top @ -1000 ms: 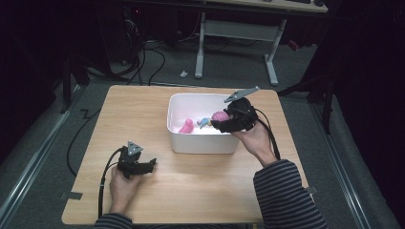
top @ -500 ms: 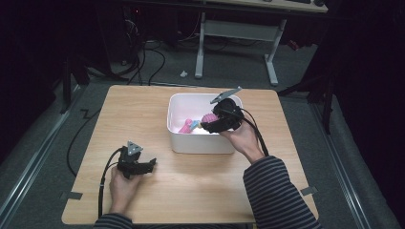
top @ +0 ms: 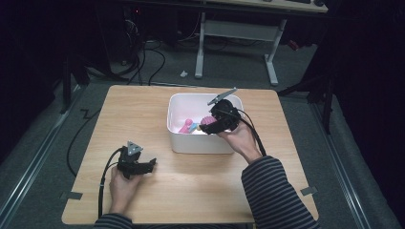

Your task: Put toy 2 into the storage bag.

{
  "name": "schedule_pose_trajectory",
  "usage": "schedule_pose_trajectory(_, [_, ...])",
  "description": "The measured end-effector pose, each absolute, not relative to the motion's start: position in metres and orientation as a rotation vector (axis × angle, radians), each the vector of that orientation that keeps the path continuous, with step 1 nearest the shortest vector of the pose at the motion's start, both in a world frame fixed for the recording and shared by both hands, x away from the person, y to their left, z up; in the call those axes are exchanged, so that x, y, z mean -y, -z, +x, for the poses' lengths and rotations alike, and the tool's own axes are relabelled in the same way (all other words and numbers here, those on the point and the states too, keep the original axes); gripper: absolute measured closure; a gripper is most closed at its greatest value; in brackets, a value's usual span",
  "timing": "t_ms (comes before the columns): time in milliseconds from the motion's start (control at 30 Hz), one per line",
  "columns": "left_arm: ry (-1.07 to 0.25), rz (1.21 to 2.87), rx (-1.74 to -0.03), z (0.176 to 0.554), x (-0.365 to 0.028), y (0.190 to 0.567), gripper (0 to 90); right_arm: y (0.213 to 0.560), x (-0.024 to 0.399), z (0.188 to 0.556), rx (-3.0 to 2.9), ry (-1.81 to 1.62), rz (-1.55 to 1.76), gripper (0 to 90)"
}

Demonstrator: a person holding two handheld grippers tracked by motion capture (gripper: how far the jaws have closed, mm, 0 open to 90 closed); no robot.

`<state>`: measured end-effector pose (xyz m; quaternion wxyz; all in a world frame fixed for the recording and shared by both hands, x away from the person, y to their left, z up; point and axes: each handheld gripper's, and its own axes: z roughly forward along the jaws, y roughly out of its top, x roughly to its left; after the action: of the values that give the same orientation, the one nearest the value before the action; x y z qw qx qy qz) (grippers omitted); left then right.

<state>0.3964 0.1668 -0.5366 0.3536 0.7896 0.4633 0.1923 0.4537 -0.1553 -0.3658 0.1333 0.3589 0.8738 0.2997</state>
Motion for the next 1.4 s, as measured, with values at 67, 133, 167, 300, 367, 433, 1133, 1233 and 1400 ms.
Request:
schedule_pose_trajectory(67, [-0.498,2.042,-1.198,0.396,-0.167,0.537,20.3,0.367,0.156,0.454,-2.545,-0.872,1.055,33.2])
schedule_pose_trajectory(133, [-0.497,2.042,-1.198,0.396,-0.167,0.537,20.3,0.367,0.157,0.454,-2.545,-0.869,1.056,33.2])
schedule_pose_trajectory(167, [-0.497,2.042,-1.198,0.396,-0.167,0.537,20.3,0.367,0.157,0.454,-2.544,-0.869,1.063,33.2])
schedule_pose_trajectory(300, [-0.497,2.041,-1.199,0.396,-0.167,0.537,20.3,0.367,0.159,0.453,-2.536,-0.902,1.064,32.3])
schedule_pose_trajectory(367, [-0.497,2.041,-1.199,0.396,-0.167,0.537,20.3,0.363,0.161,0.451,-2.528,-0.931,1.060,31.4])
schedule_pose_trajectory(433, [-0.499,2.042,-1.197,0.396,-0.167,0.537,20.6,0.361,0.162,0.449,-2.520,-0.937,1.047,31.4])
schedule_pose_trajectory(1133, [-0.504,2.046,-1.197,0.396,-0.166,0.537,20.9,0.353,0.224,0.398,-2.381,-1.048,1.079,36.0])
schedule_pose_trajectory(1233, [-0.504,2.045,-1.198,0.396,-0.166,0.537,20.9,0.354,0.235,0.391,-2.360,-1.053,1.098,36.1])
schedule_pose_trajectory(1400, [-0.505,2.045,-1.197,0.396,-0.166,0.537,20.9,0.357,0.257,0.377,-2.309,-1.070,1.157,37.1])
